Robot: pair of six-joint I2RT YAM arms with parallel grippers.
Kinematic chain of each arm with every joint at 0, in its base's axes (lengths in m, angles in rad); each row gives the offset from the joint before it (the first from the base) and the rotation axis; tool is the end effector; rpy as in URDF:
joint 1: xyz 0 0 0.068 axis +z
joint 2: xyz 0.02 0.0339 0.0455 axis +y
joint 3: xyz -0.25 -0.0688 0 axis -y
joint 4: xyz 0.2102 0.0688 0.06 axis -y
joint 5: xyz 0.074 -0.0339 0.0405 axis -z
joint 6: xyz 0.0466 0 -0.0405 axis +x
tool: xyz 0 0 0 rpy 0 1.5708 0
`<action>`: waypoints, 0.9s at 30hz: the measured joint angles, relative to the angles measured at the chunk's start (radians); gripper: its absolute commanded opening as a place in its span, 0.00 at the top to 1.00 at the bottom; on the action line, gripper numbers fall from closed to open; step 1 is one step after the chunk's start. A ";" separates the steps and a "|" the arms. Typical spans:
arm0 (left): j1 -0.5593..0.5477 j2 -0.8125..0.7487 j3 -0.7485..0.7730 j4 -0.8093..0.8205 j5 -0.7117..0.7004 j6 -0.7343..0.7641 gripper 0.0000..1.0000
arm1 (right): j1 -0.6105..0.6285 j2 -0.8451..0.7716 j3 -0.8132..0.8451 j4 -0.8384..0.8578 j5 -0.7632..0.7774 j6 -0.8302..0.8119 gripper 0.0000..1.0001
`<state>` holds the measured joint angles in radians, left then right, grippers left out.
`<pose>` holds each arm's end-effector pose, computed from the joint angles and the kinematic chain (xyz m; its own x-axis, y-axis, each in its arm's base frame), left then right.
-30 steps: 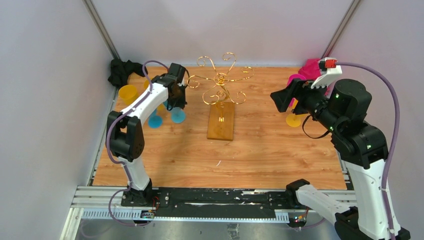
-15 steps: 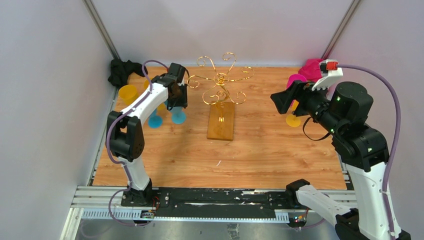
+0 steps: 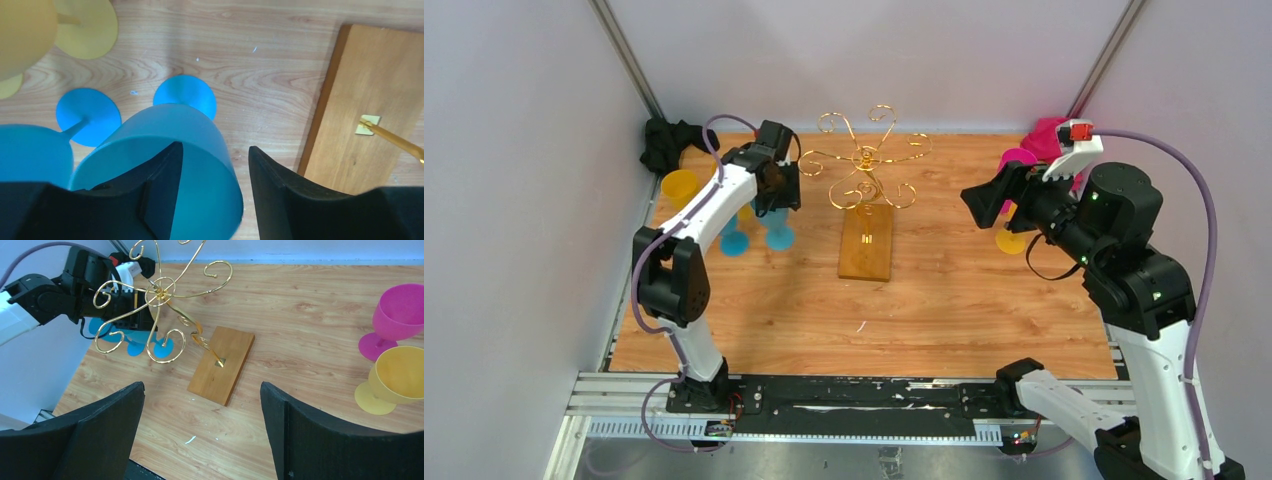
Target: Take the wine glass off the wine glass rack
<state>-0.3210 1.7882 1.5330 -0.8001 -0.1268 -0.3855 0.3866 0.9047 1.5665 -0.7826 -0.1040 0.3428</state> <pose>0.3356 -0.1054 0.2580 -0.8605 -0.1070 -0.4982 -0.0752 0.9937 -0.0834 0.1037 0.0474 0.4721 -0.2633 0.2538 -0.9307 -0.4056 0.8463 0.3455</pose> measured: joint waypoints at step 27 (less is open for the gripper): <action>0.004 -0.591 0.019 0.092 0.177 0.046 0.25 | 0.000 -0.022 -0.065 0.018 0.047 -0.004 0.01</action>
<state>-0.3172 1.1976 1.5524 -0.7082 0.0502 -0.3397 0.3866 0.8825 1.5013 -0.7650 -0.0566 0.3389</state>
